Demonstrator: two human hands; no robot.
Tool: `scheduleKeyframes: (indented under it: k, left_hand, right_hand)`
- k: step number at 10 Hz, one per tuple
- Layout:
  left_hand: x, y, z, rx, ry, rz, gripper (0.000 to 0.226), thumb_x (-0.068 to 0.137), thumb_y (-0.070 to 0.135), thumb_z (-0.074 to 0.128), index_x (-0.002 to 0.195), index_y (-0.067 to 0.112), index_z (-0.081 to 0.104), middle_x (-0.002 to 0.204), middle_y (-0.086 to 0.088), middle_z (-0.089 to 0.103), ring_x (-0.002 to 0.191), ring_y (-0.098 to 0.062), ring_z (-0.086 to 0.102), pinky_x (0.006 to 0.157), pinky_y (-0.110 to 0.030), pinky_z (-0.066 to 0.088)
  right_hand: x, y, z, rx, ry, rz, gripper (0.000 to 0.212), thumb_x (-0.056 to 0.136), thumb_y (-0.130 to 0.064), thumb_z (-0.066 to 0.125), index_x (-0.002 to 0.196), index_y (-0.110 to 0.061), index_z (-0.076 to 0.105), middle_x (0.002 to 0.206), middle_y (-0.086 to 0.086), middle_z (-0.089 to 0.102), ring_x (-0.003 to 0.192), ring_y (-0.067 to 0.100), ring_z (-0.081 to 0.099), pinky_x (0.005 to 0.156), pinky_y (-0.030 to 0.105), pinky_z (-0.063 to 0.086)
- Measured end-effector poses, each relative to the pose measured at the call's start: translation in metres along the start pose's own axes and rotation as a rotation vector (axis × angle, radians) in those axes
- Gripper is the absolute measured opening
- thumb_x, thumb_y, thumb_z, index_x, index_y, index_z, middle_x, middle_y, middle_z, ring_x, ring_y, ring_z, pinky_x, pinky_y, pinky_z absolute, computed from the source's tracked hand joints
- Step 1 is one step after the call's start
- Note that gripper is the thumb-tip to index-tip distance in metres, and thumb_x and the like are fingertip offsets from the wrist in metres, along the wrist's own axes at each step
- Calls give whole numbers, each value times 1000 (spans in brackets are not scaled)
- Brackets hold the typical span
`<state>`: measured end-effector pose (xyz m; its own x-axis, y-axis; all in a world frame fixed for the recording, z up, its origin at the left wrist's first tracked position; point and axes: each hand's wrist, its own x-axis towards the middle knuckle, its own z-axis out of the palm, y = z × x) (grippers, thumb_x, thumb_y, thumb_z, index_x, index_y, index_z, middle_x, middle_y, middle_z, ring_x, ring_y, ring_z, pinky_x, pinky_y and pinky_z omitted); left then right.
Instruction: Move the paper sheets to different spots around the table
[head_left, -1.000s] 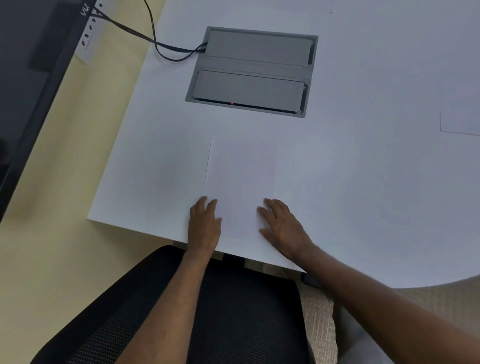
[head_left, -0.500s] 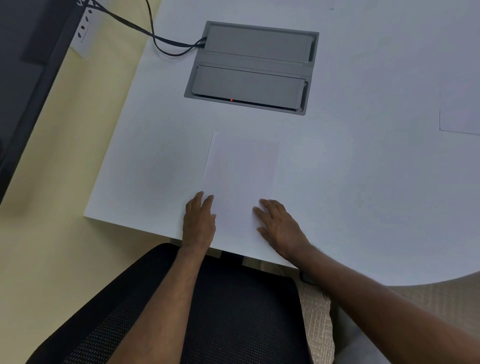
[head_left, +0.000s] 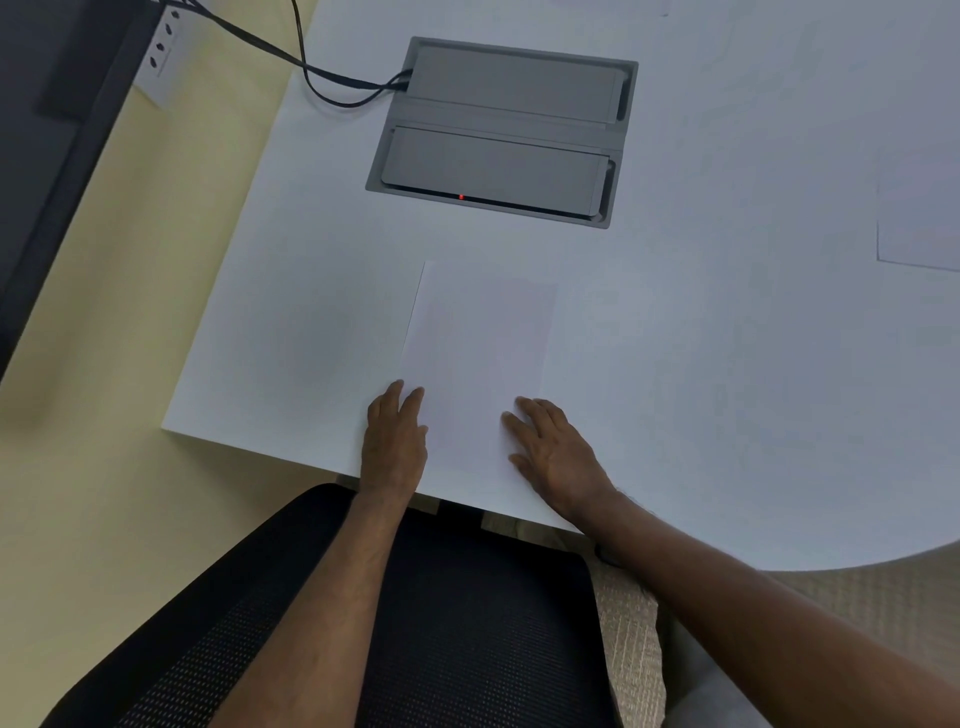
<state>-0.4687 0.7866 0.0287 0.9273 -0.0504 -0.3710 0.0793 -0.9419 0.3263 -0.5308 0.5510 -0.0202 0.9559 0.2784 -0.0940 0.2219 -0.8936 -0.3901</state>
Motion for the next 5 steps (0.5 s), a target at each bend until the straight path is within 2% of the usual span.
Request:
scheduleKeyframes:
  k: [1, 3, 5]
  left_hand:
    - [0, 0, 0, -1, -5, -1, 55, 105, 7, 54, 157, 11, 39, 170, -11, 27, 157, -27, 20, 123, -41, 32]
    - [-4, 5, -3, 48, -5, 1, 55, 105, 10, 55, 157, 12, 38, 169, -13, 27, 156, -30, 22, 122, -43, 33]
    - [-14, 32, -5, 106, 11, 83, 58, 106, 28, 54, 159, 12, 35, 170, -13, 27, 155, -33, 27, 124, -46, 29]
  right_hand:
    - [1, 0, -1, 9, -10, -2, 54, 93, -24, 75, 141, -5, 59, 149, 20, 54, 136, 42, 53, 110, 47, 48]
    - [0, 0, -12, 96, -50, 14, 53, 98, -23, 68, 146, -5, 53, 156, 20, 46, 140, 42, 45, 111, 47, 45]
    - [-14, 19, -36, 48, 61, 71, 55, 99, -33, 64, 144, -2, 54, 153, 20, 50, 139, 40, 48, 114, 47, 43]
